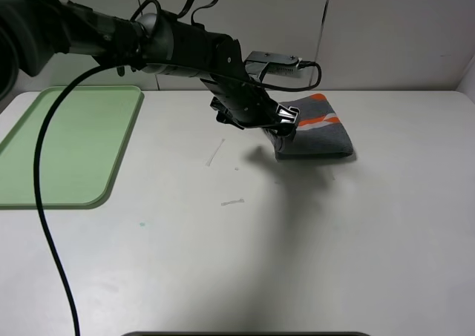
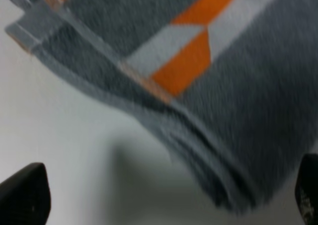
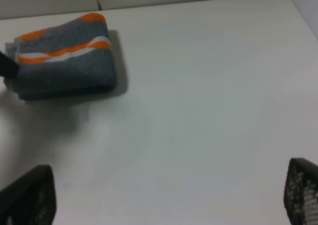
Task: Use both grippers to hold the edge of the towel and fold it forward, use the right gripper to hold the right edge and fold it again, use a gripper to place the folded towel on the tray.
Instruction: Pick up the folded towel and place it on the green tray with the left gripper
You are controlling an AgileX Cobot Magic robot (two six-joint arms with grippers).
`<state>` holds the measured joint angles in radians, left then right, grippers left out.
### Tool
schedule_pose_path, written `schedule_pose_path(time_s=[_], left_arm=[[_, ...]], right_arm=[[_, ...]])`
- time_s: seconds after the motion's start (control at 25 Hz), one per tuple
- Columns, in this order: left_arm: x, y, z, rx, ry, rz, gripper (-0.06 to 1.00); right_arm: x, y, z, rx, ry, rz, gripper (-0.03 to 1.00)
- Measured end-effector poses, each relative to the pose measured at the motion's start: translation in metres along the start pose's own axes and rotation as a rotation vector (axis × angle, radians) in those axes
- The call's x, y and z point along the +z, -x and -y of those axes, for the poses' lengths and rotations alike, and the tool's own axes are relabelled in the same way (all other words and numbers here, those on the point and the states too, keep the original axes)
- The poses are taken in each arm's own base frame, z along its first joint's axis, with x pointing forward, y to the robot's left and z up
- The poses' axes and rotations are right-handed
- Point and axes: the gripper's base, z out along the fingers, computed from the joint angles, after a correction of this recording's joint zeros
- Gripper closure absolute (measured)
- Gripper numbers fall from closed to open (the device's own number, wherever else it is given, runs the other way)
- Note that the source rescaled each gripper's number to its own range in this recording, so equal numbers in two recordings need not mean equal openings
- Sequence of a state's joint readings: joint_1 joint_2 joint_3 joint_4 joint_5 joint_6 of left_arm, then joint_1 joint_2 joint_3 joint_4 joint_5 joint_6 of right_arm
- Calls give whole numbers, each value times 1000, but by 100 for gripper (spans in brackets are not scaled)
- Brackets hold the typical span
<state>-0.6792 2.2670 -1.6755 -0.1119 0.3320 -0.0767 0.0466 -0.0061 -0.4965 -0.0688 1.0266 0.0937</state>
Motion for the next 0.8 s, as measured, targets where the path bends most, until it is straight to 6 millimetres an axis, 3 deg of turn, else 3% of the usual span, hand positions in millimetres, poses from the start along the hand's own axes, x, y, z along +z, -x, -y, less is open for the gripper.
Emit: schedule_pose_path(time_s=[0.24, 0.8], left_arm=[[5, 6, 0, -97, -10, 87, -6], [43, -5, -4, -194, -6, 82, -6]], right_arm=[[0, 0, 0, 0, 0, 0, -3], [0, 0, 0, 0, 0, 0, -3]])
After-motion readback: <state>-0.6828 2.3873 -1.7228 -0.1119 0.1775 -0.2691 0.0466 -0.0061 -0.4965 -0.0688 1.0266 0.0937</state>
